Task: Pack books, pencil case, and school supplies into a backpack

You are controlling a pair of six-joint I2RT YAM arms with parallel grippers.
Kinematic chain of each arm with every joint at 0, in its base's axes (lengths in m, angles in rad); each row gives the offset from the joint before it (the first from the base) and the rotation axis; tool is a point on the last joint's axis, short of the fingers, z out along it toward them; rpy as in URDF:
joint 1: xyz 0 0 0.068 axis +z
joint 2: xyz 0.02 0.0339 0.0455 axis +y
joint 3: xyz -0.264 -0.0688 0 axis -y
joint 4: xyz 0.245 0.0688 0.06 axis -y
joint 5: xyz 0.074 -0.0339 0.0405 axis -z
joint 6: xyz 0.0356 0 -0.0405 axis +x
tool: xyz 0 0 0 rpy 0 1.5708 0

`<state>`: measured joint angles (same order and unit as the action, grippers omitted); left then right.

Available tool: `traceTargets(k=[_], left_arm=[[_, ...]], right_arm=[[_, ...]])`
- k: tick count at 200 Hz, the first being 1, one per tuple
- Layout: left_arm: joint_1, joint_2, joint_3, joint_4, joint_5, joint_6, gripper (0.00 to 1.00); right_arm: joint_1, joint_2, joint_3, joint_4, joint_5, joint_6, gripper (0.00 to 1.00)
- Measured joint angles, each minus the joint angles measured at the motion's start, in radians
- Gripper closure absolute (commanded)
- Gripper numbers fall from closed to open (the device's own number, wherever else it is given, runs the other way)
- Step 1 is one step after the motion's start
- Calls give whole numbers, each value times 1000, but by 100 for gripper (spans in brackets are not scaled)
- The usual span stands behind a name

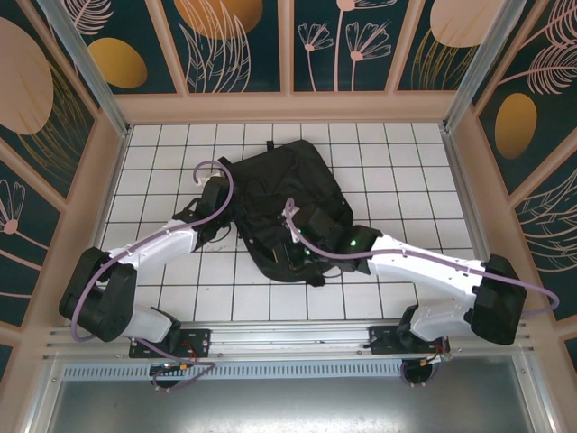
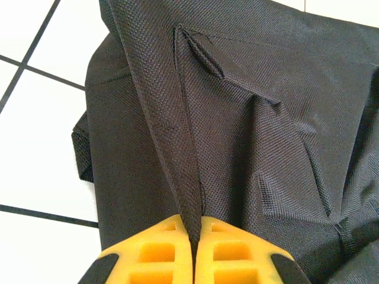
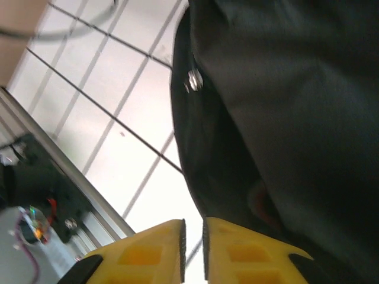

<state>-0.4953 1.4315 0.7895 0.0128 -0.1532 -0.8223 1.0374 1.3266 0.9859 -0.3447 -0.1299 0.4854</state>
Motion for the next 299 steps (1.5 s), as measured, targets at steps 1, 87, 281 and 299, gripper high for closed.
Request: traceTargets(k=[1, 87, 281, 299], left_arm=[[0, 0, 0, 1, 0, 0, 100], [0, -2, -4, 10, 16, 0, 100], [0, -2, -10, 13, 2, 9, 100], [-1, -2, -9, 13, -4, 11, 100]], right_arm=[[-2, 2, 2, 2, -2, 0, 82], [-114, 278, 62, 119, -367, 188, 75], [-142, 302, 74, 124, -393, 202, 100], [-141, 254, 37, 121, -388, 202, 100]])
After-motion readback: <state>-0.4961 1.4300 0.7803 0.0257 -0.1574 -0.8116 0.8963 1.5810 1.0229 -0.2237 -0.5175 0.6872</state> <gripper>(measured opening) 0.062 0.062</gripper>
